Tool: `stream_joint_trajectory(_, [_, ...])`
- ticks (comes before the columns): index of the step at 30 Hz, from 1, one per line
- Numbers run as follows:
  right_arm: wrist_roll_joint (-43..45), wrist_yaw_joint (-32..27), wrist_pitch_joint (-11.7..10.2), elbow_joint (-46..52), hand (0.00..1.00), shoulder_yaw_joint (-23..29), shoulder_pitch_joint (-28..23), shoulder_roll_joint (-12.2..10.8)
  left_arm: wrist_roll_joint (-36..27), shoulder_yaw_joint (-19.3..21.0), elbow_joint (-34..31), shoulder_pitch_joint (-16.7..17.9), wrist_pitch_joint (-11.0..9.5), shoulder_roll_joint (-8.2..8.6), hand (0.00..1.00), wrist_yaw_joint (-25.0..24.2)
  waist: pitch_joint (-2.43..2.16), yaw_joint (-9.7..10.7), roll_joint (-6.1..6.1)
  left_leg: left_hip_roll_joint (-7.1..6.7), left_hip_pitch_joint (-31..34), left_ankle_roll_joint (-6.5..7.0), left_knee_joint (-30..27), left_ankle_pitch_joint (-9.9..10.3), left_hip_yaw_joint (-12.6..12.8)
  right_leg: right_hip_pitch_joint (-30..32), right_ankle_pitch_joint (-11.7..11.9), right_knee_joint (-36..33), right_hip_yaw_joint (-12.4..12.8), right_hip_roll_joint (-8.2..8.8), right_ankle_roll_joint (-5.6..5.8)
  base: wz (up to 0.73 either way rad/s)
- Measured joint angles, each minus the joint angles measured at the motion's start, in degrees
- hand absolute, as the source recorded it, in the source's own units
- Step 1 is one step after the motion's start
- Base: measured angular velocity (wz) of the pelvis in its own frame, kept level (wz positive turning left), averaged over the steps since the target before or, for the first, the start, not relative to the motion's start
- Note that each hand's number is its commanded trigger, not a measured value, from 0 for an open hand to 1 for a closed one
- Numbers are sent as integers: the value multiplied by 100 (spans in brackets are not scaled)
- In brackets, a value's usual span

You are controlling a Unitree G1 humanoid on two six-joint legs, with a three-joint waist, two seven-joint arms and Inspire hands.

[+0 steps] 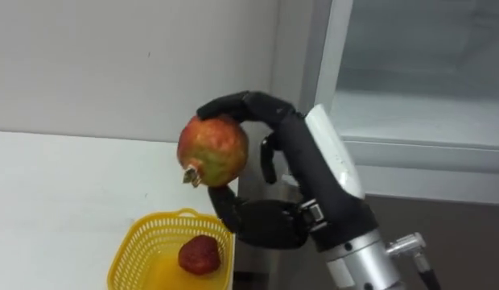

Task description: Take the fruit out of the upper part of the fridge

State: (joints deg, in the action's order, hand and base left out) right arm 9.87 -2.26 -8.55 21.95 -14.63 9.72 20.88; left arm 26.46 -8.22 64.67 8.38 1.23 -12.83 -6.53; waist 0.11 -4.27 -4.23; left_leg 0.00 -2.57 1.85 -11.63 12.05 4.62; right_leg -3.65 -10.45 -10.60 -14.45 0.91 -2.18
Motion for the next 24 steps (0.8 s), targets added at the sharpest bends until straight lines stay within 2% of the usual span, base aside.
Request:
stream_joint_trajectory(4, [491, 159, 110, -94, 100, -70, 0, -4, 3, 14, -21, -23, 0, -10, 0, -53, -2, -106, -43, -9, -14, 0, 28, 0, 1, -11, -2, 11, -5, 3, 3, 0])
stream_joint_trajectory(9, [1113, 354, 126, -454, 100, -319, 2, -49, 6, 8, -22, -18, 6, -15, 0, -114, 34, -278, -111, -13, -8, 1, 28, 2, -52, -21, -3, 6, -30, 5, 6, 3])
stream_joint_trajectory(11, [1309, 455, 231, -654, 100, -386, 2, -53, 8, 12, -23, -61, 6, -15, 0, -137, 33, -305, -113, -25, 12, 3, 23, 3, -114, -23, -4, 5, -85, 15, 6, 17])
stream_joint_trajectory(15, [1474, 493, 237, -1204, 100, -383, 24, -50, 9, 15, -3, -107, 10, -19, 0, -158, 44, -410, -96, -49, 95, 7, -17, 5, -234, -15, -10, 1, -143, 29, 15, 14])
stream_joint_trajectory(18, [1626, 495, 239, -1542, 100, -385, 30, -50, 13, 16, -4, -111, 10, -20, 0, -221, 60, -502, -73, -61, 110, 9, -21, 4, -236, 2, -18, -5, -143, 40, 23, 2])
stream_joint_trajectory(23, [1751, 497, 252, -1929, 100, -397, 32, -63, 58, 16, -20, -142, 18, -32, 0, -324, 50, -574, -94, -72, 199, 14, -98, 1, -219, 65, -19, -7, -141, 51, 29, 0])
stream_joint_trajectory(24, [1751, 504, 322, -1984, 100, -433, 32, -65, 58, 16, -25, -146, 24, -33, 0, -322, 50, -579, -99, -73, 202, 15, -104, 1, -220, 65, -20, -7, -142, 52, 32, 0])
